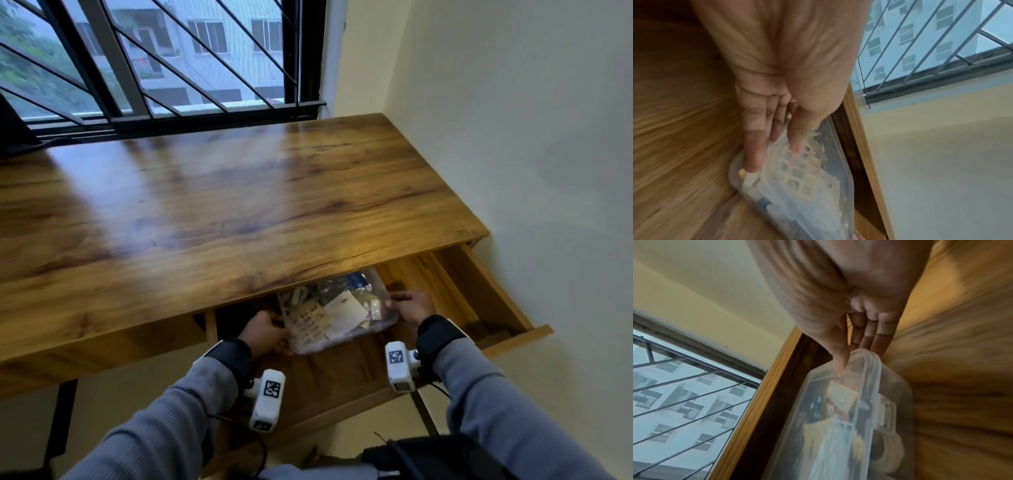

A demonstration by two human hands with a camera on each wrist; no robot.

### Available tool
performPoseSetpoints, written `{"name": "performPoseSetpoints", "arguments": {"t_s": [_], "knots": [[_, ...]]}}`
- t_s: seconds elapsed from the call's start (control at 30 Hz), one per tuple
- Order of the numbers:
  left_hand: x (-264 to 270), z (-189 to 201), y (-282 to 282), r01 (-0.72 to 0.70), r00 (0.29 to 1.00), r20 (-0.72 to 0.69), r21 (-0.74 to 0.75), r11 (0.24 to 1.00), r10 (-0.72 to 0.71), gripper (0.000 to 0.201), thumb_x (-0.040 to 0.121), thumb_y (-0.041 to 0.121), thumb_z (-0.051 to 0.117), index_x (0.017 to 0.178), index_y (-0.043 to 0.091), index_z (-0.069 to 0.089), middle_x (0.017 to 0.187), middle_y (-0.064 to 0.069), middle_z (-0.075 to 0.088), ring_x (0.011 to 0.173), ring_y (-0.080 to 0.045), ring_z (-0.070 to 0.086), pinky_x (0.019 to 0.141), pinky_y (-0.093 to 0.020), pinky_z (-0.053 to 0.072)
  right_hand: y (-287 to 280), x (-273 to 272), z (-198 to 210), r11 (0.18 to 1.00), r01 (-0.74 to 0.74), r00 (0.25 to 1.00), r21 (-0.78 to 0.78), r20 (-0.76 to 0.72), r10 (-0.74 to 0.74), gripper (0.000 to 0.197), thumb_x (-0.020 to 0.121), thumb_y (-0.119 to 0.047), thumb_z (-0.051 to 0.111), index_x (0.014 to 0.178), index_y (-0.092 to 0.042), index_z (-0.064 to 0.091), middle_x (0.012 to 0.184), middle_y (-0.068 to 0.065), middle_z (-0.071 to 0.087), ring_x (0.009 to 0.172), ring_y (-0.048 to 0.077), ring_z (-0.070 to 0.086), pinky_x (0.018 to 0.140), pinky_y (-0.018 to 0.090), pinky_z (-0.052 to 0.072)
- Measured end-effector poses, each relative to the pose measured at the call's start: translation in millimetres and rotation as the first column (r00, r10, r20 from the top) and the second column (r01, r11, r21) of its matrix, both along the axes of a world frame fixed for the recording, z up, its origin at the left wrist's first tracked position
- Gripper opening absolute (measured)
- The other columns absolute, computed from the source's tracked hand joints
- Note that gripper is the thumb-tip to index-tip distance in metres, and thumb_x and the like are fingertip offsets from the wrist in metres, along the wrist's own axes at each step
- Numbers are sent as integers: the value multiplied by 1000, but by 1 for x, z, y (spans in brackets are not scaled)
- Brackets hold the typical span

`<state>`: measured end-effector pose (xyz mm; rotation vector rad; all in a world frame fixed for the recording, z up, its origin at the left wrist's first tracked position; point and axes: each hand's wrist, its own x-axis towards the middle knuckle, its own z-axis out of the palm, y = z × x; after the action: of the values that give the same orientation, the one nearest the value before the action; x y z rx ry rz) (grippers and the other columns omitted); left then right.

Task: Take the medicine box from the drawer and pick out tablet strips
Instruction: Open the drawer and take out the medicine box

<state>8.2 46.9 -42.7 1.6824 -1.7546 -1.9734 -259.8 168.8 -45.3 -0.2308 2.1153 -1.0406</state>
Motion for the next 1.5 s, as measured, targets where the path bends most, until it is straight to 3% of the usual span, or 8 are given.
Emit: {"name": "performPoseSetpoints", "arguments": {"t_s": [0.1, 0.23, 0.53, 0.83, 0.97, 1.1, 1.27, 1.5], "knots": [[-3, 15, 14, 95, 995, -23, 90, 991, -94, 41, 84, 0, 69, 114, 8, 43, 98, -15, 66, 69, -22, 72, 59, -32, 62, 25, -7, 10, 1000, -12, 999, -4, 32, 12, 21, 81, 1, 67, 92, -16, 66, 110, 14, 68, 93, 24, 64, 71, 30, 53], [-5, 33, 26, 236, 969, -102, 130, 963, -224, 51, 81, -2, 70, 122, 10, 42, 114, -13, 63, 93, -29, 71, 72, -40, 62, 57, -11, 33, 997, 9, 999, -72, 51, -6, 22, 82, 1, 67, 92, -18, 67, 105, 12, 69, 96, 26, 66, 84, 41, 55], [3, 63, 29, 361, 912, -235, 77, 929, -335, 47, 83, 6, 71, 118, 13, 40, 110, -13, 69, 86, -27, 74, 73, -40, 62, 88, -11, 71, 967, 70, 996, -247, 63, -56, 20, 78, -4, 71, 95, -15, 73, 104, 13, 73, 102, 30, 67, 92, 53, 53], [-7, 110, -39, 61, 942, -328, -29, 998, -67, 30, 89, 1, 63, 108, 11, 41, 91, -21, 71, 63, -29, 72, 52, -34, 61, -24, -35, 104, 894, 41, 997, -445, 75, -9, 25, 81, -1, 68, 106, 2, 67, 103, 21, 70, 90, 29, 67, 82, 39, 58], [-13, 117, -73, -26, 958, -285, -169, 985, -24, 29, 89, 1, 62, 104, 9, 39, 86, -26, 66, 56, -28, 65, 49, -36, 59, -82, -36, 115, 893, -14, 998, -451, 46, 39, 15, 85, 1, 64, 100, -2, 67, 93, 14, 68, 77, 20, 65, 54, 20, 56], [-15, 119, -104, -72, 959, -282, -221, 973, 6, 32, 86, 0, 63, 101, 11, 37, 69, -18, 60, 53, -31, 63, 50, -40, 59, -129, -38, 109, 909, -41, 999, -414, -15, 38, 26, 85, 1, 64, 111, 3, 64, 104, 19, 69, 87, 26, 66, 78, 34, 58], [-6, 118, -138, -111, 970, -238, -295, 949, 39, 27, 87, 6, 61, 98, 12, 37, 66, -16, 60, 52, -32, 62, 43, -34, 54, -171, -24, 106, 919, -30, 999, -394, 0, 32, 10, 85, 2, 65, 87, -8, 67, 111, 22, 67, 100, 33, 66, 88, 42, 56], [41, 116, -197, -197, 972, -195, -388, 901, 128, 14, 90, 9, 48, 99, 9, 37, 57, -16, 52, 36, -25, 53, 33, -23, 38, -242, 23, 105, 912, -127, 987, -391, 41, 155, 17, 86, 1, 63, 103, -2, 66, 102, 16, 67, 79, 21, 65, 70, 32, 57]]}}
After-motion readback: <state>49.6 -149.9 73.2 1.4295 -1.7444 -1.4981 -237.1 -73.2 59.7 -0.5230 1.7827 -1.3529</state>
